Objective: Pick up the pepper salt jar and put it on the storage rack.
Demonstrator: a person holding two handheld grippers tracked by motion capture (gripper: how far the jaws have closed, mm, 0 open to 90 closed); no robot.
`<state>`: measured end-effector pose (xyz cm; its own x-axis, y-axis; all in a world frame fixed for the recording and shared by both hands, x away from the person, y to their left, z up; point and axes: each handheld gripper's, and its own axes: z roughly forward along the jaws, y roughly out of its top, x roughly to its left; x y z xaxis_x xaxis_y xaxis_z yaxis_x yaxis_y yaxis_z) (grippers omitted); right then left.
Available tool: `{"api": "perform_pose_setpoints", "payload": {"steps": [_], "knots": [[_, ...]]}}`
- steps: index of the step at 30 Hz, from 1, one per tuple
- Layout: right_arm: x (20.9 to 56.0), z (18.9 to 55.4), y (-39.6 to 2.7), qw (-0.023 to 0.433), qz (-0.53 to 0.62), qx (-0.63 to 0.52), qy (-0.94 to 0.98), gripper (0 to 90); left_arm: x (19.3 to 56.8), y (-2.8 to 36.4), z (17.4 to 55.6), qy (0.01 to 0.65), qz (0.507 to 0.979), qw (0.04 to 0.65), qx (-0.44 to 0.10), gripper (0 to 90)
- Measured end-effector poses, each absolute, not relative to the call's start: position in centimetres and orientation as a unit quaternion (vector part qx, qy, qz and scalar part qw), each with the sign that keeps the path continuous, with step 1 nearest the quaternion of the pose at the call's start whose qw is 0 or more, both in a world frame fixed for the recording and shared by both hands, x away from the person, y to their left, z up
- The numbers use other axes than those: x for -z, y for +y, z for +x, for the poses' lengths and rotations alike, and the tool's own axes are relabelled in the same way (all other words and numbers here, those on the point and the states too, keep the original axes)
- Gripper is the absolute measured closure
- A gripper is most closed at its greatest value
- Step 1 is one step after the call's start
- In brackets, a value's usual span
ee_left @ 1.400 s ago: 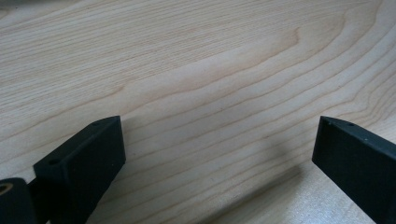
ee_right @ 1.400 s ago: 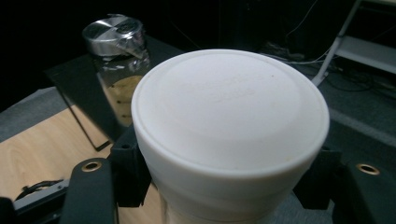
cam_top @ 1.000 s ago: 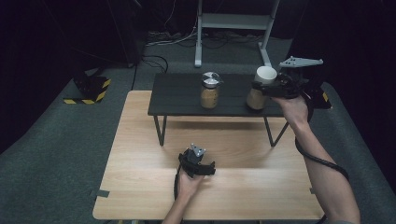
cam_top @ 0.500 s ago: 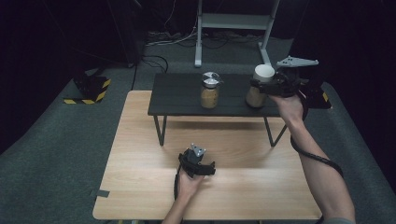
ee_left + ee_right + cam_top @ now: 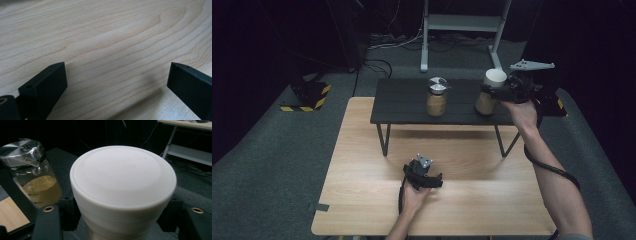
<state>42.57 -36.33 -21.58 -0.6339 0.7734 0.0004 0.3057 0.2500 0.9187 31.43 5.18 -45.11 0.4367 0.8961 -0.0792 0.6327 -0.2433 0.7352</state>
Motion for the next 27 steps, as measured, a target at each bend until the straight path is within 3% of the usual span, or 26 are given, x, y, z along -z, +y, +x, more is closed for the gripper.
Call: {"api": "perform_pose_setpoints", "payload": {"steps": [4, 15, 27], "knots": [[21.8, 42.4, -36.2, 0.239, 0.359, -0.499, 0.751, 32.1, 45.1, 5.2, 31.4, 0.497, 0.767, 0.361, -0.183, 2.7], [22.4, 40.9, -36.4, 0.27, 0.357, -0.5, 0.741, 9.6, 45.1, 5.2, 31.4, 0.498, 0.767, 0.361, -0.182, 2.7], [24.0, 38.8, -38.0, 0.275, 0.353, -0.505, 0.738, 3.7, 45.1, 5.0, 31.4, 0.497, 0.769, 0.358, -0.184, 2.7]]}}
